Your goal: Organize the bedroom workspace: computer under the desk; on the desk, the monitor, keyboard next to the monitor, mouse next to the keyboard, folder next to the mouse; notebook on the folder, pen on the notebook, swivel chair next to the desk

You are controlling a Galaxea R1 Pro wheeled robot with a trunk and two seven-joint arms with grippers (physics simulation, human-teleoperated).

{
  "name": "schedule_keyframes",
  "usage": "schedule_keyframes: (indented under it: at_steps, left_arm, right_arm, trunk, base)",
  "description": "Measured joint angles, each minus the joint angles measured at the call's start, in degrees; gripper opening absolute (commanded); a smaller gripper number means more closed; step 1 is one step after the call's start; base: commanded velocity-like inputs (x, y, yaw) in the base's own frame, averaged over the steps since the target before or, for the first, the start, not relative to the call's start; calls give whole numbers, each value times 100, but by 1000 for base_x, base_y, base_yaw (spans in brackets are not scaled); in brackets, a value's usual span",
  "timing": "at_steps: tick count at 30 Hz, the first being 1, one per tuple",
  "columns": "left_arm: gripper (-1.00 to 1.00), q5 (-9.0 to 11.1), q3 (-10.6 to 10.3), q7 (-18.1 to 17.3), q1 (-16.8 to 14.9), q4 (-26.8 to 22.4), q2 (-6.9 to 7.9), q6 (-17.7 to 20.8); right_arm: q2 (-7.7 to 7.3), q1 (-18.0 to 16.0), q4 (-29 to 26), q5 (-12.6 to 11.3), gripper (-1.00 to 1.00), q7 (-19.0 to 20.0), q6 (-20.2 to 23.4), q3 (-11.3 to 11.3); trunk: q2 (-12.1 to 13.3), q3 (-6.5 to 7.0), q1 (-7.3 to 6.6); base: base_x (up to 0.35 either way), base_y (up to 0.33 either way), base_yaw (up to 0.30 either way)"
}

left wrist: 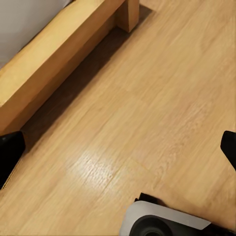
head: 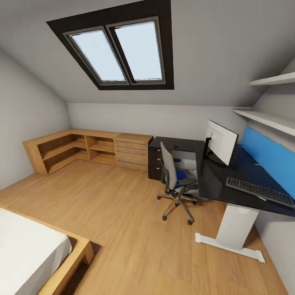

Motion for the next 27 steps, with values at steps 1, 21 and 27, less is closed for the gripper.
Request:
schedule_keyframes:
  at_steps: [1,21,27]
  left_arm:
    - [100,0,-3,0,0,0,0,6]
    - [100,-4,-5,10,-3,1,-7,34]
    - [100,-3,-7,9,-4,1,-8,33]
  right_arm:
    - [1,0,0,-1,100,-1,1,0]
    - [-7,0,-3,-8,100,-8,41,-5]
    - [-7,0,-3,-8,100,-7,42,-1]
  trunk:
    - [0,0,0]
    - [-6,62,-2]
    - [-8,77,-2]
  base:
    - [0,323,0]
    - [204,146,-236]
    - [291,221,-277]
